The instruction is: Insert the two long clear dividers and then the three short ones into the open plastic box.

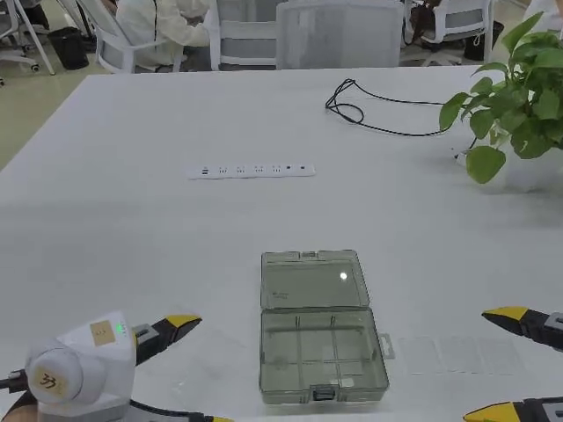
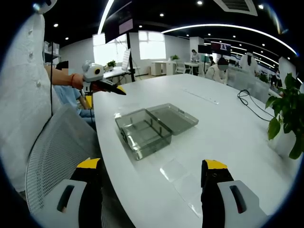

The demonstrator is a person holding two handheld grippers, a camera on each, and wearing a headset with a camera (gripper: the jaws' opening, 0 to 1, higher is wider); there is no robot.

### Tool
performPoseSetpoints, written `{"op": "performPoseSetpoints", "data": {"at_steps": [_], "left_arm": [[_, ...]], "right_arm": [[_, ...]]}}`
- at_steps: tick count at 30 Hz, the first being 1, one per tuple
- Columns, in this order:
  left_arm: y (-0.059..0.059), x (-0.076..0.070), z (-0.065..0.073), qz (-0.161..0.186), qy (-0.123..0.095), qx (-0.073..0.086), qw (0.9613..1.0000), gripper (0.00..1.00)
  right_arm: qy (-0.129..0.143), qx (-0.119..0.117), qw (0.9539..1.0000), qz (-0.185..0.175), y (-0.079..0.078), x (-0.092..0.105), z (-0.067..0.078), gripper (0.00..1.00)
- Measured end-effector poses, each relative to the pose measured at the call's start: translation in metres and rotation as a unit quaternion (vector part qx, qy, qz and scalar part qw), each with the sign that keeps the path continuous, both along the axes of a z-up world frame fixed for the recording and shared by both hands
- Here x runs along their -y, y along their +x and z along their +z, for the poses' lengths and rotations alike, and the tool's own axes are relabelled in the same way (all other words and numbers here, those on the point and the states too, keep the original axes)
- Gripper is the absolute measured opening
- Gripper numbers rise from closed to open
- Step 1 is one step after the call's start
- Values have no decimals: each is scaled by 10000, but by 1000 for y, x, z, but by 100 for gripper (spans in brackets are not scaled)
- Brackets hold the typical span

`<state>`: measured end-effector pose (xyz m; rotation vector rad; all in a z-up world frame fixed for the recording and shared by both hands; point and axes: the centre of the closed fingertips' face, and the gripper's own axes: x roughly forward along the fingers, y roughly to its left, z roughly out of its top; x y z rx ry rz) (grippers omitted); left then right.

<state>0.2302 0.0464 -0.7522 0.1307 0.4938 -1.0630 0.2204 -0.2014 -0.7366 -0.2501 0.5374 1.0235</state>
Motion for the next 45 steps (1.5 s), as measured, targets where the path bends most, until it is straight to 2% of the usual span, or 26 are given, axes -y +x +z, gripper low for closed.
{"op": "performPoseSetpoints", "data": {"at_steps": [45], "left_arm": [[-1, 4, 1, -53, -3, 3, 10000, 100]], "right_arm": [[44, 28, 10000, -29, -3, -1, 0, 86]]}}
